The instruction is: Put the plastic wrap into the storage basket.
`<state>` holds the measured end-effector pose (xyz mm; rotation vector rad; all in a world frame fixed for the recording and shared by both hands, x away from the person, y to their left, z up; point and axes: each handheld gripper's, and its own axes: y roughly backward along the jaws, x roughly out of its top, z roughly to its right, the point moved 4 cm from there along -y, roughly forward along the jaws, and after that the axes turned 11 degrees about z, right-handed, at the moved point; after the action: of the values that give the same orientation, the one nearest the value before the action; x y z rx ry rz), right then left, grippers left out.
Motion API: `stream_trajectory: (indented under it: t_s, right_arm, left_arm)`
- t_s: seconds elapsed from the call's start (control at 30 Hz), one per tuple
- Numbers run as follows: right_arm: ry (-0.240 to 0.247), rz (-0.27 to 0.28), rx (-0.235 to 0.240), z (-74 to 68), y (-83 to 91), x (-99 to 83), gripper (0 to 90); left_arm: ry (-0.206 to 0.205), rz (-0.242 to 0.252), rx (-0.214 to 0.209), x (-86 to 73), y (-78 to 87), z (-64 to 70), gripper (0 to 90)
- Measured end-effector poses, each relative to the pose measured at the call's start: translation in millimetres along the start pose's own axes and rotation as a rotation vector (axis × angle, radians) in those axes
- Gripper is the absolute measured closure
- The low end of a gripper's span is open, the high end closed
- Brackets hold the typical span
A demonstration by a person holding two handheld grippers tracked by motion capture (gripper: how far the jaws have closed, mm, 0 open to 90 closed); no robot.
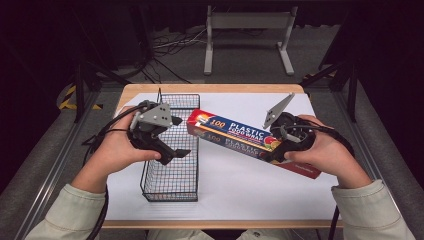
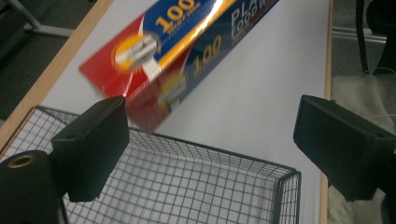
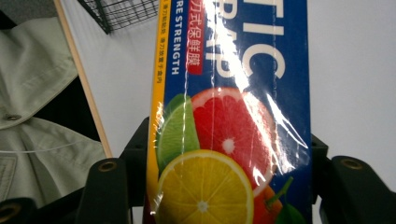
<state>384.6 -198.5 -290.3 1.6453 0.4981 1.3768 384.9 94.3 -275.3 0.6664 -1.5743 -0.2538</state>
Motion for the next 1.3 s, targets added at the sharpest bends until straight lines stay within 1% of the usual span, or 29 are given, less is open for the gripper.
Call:
stream_trajectory:
  t_s: [0.07,0.1,0.13,0.2,0.33,0.37,0.4,0.43,0.47,0.53,0.6,0.63,0.67,0.73,0.8,0.9,0.97,1.0,1.03,1.1,1.13,1.17,1.2,1.23,1.27,1.3]
  right_arm:
    - [0.021,-0.003,0.015,-3.5,-1.1,2.0,41.6]
    - [0.042,-0.003,0.019,-5.2,-1.7,2.7,41.6]
    - [0.067,-0.003,0.024,-6.9,-2.3,3.1,41.6]
    - [0.099,-0.006,0.038,-10.9,-3.8,2.4,41.5]
    - [0.138,-0.027,0.055,-16.6,-8.7,1.4,41.5]
    - [0.144,-0.032,0.067,-17.9,-10.1,1.4,41.4]
    - [0.144,-0.032,0.067,-17.9,-10.1,1.4,41.4]
    - [0.155,-0.030,0.073,-20.5,-11.3,1.4,41.4]
    - [0.162,-0.024,0.079,-21.6,-11.8,1.3,41.4]
    - [0.170,-0.018,0.081,-22.8,-12.2,1.2,41.4]
    - [0.192,-0.017,0.097,-26.4,-13.0,1.6,41.4]
    - [0.195,-0.018,0.102,-27.1,-13.3,1.9,41.4]
    - [0.195,-0.018,0.102,-27.1,-13.3,1.9,41.4]
    - [0.203,-0.020,0.112,-29.7,-13.8,4.1,41.4]
    - [0.205,-0.019,0.115,-30.7,-14.1,5.9,41.4]
    - [0.213,-0.010,0.121,-31.6,-14.3,9.2,41.4]
    - [0.216,-0.005,0.124,-31.9,-14.3,10.6,41.4]
    - [0.212,-0.004,0.122,-32.3,-14.2,11.3,41.4]
    - [0.215,-0.002,0.124,-32.9,-13.6,12.6,41.4]
    - [0.215,0.007,0.129,-33.6,-13.4,14.0,41.4]
    - [0.216,0.007,0.128,-33.7,-13.2,14.4,41.4]
    - [0.227,0.007,0.134,-33.9,-14.1,15.5,41.4]
    - [0.227,0.004,0.130,-34.2,-14.5,15.7,41.4]
    - [0.232,0.001,0.133,-34.6,-15.1,16.0,41.4]
    - [0.232,-0.002,0.135,-35.7,-15.4,16.3,41.4]
    - [0.232,-0.002,0.135,-35.7,-15.4,16.3,41.4]
  left_arm:
    - [-0.021,-0.007,-0.029,4.5,-6.6,2.1,6.4]
    - [-0.021,-0.027,-0.037,6.8,-10.3,4.0,4.5]
    - [-0.038,-0.040,-0.061,9.7,-15.9,7.2,5.7]
    - [-0.063,-0.055,-0.077,13.6,-22.3,10.8,5.4]
    - [-0.091,-0.064,-0.114,21.8,-34.4,15.7,5.4]
    - [-0.091,-0.064,-0.114,21.8,-34.4,15.7,5.3]
    - [-0.094,-0.074,-0.115,22.9,-36.7,16.4,5.3]
    - [-0.101,-0.086,-0.114,23.1,-38.4,17.2,5.0]
    - [-0.083,-0.090,-0.123,23.4,-41.3,18.7,4.8]
    - [-0.078,-0.090,-0.123,23.9,-43.8,18.6,4.8]
    - [-0.076,-0.110,-0.126,23.4,-50.3,20.8,4.9]
    - [-0.072,-0.122,-0.137,22.7,-53.2,22.6,5.0]
    - [-0.072,-0.122,-0.137,22.7,-53.2,22.6,5.5]
    - [-0.092,-0.147,-0.169,19.5,-57.3,25.3,5.0]
    - [-0.086,-0.164,-0.169,17.4,-60.7,25.6,5.7]
    - [-0.077,-0.177,-0.174,15.1,-64.8,26.0,5.7]
    - [-0.084,-0.194,-0.168,13.2,-68.0,25.5,5.7]
    - [-0.095,-0.207,-0.161,12.1,-69.7,24.8,5.7]
    - [-0.107,-0.211,-0.162,11.9,-70.7,23.8,6.1]
    - [-0.114,-0.211,-0.172,11.8,-72.4,23.9,6.7]
    - [-0.113,-0.220,-0.172,11.9,-73.3,24.7,6.9]
    - [-0.122,-0.226,-0.179,12.8,-75.4,25.2,7.2]
    - [-0.126,-0.233,-0.179,13.3,-76.6,25.6,7.5]
    - [-0.126,-0.233,-0.179,13.3,-76.6,25.6,8.0]
    - [-0.133,-0.259,-0.199,13.3,-79.7,26.4,9.7]
    - [-0.133,-0.259,-0.199,13.3,-79.7,26.4,10.2]
